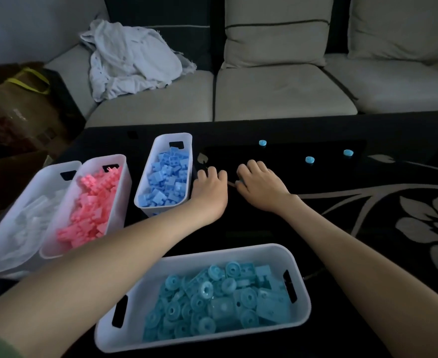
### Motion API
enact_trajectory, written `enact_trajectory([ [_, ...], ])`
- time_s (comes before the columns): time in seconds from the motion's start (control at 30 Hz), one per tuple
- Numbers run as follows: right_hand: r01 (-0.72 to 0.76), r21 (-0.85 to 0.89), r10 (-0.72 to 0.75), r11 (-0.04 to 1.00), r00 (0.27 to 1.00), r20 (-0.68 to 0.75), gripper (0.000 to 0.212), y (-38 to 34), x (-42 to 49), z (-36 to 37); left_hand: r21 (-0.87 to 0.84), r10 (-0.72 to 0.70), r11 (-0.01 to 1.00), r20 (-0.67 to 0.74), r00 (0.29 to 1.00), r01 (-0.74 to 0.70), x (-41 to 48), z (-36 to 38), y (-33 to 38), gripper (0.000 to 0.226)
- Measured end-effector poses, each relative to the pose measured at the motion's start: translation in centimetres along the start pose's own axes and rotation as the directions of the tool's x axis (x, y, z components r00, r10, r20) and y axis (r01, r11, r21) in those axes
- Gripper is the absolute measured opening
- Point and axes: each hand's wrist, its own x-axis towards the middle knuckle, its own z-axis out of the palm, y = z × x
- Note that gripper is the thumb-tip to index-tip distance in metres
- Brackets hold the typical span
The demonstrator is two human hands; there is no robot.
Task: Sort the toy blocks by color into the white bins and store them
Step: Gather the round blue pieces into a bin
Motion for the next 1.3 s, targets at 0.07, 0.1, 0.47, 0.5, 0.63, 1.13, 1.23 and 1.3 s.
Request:
enact_trajectory([
  [0.07,-0.095,0.063,0.096,0.994,0.995,-0.018,0.029,-0.4,-0.5,-0.3,-0.017,0.009,1.0,0.021,1.0,-0.009,-0.1,-0.4,0.0,0.035],
  [0.1,-0.136,0.065,0.138,0.989,0.99,-0.031,0.028,-0.6,-0.7,-0.4,-0.049,0.006,0.999,0.036,0.999,-0.005,-0.2,-0.7,0.0,0.036],
  [0.47,-0.137,-0.098,0.128,0.986,0.988,-0.091,0.037,-1.7,-4.1,-1.5,-0.178,0.141,0.975,0.036,0.989,-0.133,-2.1,-2.0,0.8,0.038],
  [0.5,-0.143,-0.055,0.137,0.988,0.985,-0.108,0.036,-1.7,-4.5,-1.6,-0.188,0.149,0.972,0.03,0.988,-0.141,-2.2,-2.2,0.9,0.035],
  [0.63,-0.283,0.252,0.301,0.925,0.953,-0.037,0.038,-1.5,-5.3,-3.0,-0.27,0.17,0.947,-0.031,0.985,-0.172,-2.5,-3.9,1.1,0.02],
  [1.13,-0.05,0.518,0.039,0.854,0.999,0.033,0.043,-13.0,-9.6,-9.7,-0.68,0.311,0.725,0.179,0.933,-0.111,-17.1,-9.8,-7.5,0.013],
  [1.23,0.07,0.352,-0.093,0.933,0.994,0.051,0.035,-14.8,-9.9,-9.0,-0.504,0.349,0.839,0.209,0.913,-0.205,-18.5,-7.9,-8.1,0.021],
  [1.3,0.146,0.332,-0.188,0.932,0.977,0.098,0.024,-15.1,-10.1,-9.1,-0.454,0.38,0.858,0.24,0.893,-0.243,-19.0,-7.1,-8.3,0.024],
])
